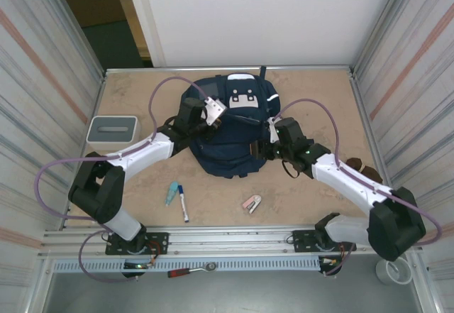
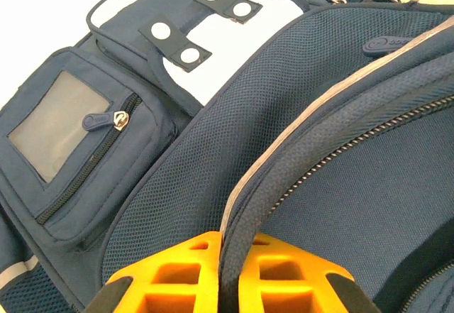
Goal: Pack the student bag
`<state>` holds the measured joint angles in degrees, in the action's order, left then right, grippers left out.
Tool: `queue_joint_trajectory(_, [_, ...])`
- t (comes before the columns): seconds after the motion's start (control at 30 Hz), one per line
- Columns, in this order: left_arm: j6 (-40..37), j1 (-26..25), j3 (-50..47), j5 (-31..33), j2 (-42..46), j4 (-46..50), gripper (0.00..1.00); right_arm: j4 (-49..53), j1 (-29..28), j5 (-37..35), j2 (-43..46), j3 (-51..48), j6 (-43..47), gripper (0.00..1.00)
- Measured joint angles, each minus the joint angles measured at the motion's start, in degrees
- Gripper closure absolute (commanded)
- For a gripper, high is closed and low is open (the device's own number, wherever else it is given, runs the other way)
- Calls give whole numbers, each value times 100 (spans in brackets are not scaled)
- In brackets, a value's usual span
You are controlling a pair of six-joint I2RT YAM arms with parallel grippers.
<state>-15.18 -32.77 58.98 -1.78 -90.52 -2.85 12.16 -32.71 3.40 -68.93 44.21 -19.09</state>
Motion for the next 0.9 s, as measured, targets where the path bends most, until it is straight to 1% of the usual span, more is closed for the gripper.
queue_joint_trajectory(0.07, [0, 70, -31, -157, 26, -2, 92, -7, -37, -254, 175, 87, 372, 23])
queue_joint_trajectory(0.13, [0, 140, -66, -299, 72, -2, 92, -28, -44, -428, 199, 175, 662, 20])
queue_joint_trajectory(0.23, [11, 249, -96, -479, 146, -15, 92, -118, -44, -549, 39, 361, 1051, 19])
queue_joint_trajectory(0.3, [24, 306, -151, -566, 203, -35, 92, -227, -44, -531, -240, 575, 1246, 19])
queue_joint_trajectory(0.4, [46, 345, -179, -625, 227, -37, 92, -420, -70, -490, -859, 1003, 1510, 22])
queue_joint_trajectory(0.47, [63, 348, -179, -662, 227, -37, 91, -481, -101, -457, -1309, 1340, 1648, 30])
queue_joint_trajectory(0.53, [105, 348, -181, -682, 240, -28, 89, -511, -133, -415, -1777, 1729, 1755, 48])
queue_joint_trajectory(0.6, [179, 348, -221, -675, 289, -31, 83, -538, -155, -310, -2159, 2057, 1843, 65])
queue_joint_trajectory(0.63, [251, 348, -271, -658, 345, -26, 79, -551, -179, -280, -2293, 2173, 1851, 73])
queue_joint_trajectory(0.7, [415, 358, -389, -586, 527, 4, 74, -579, -203, -223, -2468, 2284, 1825, 86])
queue_joint_trajectory(0.73, [516, 358, -455, -538, 658, 13, 69, -592, -208, -208, -2507, 2286, 1823, 91])
queue_joint_trajectory(0.8, [721, 382, -527, -404, 890, 125, 58, -608, -210, -205, -2559, 2286, 1812, 96])
queue_joint_trajectory(0.87, [1032, 391, -566, -170, 1147, 363, 45, -608, -205, -208, -2568, 2286, 1784, 100])
queue_joint_trajectory(0.9, [1235, 391, -608, -44, 1294, 481, 40, -612, -203, -208, -2568, 2286, 1779, 100])
